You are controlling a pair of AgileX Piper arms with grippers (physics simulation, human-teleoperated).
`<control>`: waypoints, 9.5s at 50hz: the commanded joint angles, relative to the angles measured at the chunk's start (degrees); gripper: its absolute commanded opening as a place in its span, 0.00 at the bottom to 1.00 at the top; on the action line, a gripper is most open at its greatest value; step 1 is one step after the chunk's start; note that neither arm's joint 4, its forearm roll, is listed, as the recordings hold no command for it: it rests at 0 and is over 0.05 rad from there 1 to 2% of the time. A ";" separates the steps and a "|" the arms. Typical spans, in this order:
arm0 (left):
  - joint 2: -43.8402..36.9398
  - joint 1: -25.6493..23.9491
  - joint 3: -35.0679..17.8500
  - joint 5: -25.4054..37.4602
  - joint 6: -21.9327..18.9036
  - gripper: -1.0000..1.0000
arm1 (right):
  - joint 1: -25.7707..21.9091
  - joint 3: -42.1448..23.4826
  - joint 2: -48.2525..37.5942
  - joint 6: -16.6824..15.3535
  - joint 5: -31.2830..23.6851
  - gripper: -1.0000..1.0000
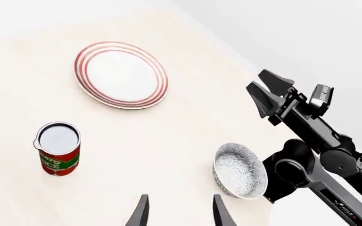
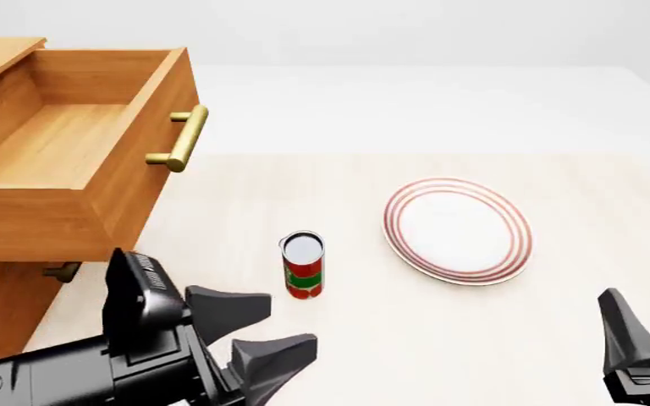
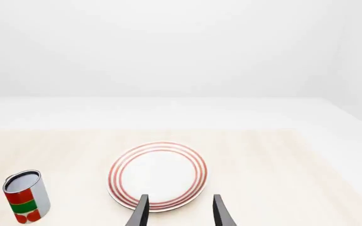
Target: Put the bowl in the top drawer of the cabinet.
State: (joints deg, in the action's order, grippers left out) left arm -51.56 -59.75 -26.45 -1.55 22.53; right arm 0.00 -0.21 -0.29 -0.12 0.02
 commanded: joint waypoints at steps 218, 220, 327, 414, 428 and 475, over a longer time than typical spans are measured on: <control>-46.91 -5.20 -17.03 -12.73 18.41 0.00 | 0.01 0.00 0.00 0.00 0.00 1.00; -46.23 -5.13 -17.10 -12.09 18.50 0.00 | -0.01 0.00 0.00 -0.01 0.00 1.00; -11.42 14.36 -42.78 31.06 2.62 0.00 | 0.00 0.00 0.00 0.00 0.00 1.00; -8.99 52.34 -52.98 41.88 -4.89 0.00 | 0.00 0.00 0.00 0.00 0.00 1.00; -9.78 57.40 -51.65 40.53 -3.81 0.00 | 0.00 0.00 0.00 0.00 0.00 1.00; -14.50 66.81 -47.54 37.03 -7.90 0.00 | 0.00 0.00 0.00 0.00 0.00 1.00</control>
State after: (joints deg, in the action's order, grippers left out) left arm -65.52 6.07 -74.43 36.21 15.64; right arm 0.00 -0.21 -0.29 -0.13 0.02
